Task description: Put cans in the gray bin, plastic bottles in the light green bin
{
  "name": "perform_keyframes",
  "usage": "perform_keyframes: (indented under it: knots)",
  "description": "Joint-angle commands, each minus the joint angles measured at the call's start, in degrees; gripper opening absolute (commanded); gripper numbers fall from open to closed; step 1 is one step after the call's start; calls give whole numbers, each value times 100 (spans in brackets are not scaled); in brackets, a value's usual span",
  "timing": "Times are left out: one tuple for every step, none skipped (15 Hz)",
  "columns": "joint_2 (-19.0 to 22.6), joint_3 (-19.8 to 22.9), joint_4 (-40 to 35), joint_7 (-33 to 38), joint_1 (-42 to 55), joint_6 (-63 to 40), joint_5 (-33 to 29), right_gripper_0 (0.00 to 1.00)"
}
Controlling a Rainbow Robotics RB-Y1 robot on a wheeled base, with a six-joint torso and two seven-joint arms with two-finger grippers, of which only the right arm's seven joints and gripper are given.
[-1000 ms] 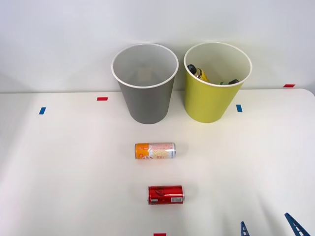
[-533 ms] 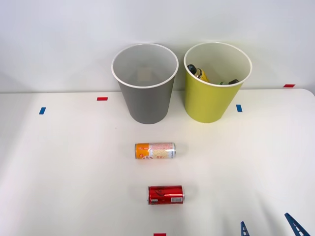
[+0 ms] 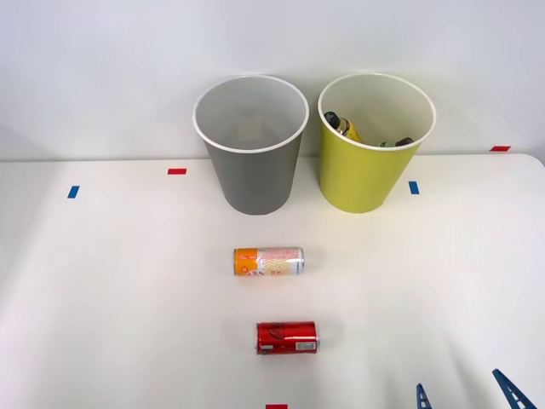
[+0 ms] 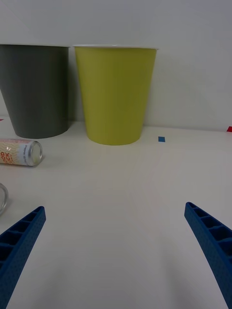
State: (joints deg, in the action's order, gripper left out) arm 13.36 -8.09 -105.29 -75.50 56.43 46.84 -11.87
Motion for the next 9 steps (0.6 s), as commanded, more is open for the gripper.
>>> perform_keyframes:
  knots:
    - [0, 0, 0, 0, 0, 0, 0, 100]
    - [0, 0, 0, 0, 0, 0, 0, 100]
    - [0, 0, 0, 0, 0, 0, 0, 100]
    - [0, 0, 0, 0, 0, 0, 0, 100]
    - [0, 0, 0, 0, 0, 0, 0, 100]
    - [0, 0, 0, 0, 0, 0, 0, 100]
    - [0, 0, 0, 0, 0, 0, 0, 100]
    - [0, 0, 0, 0, 0, 0, 0, 100]
    - [0, 0, 0, 0, 0, 0, 0, 100]
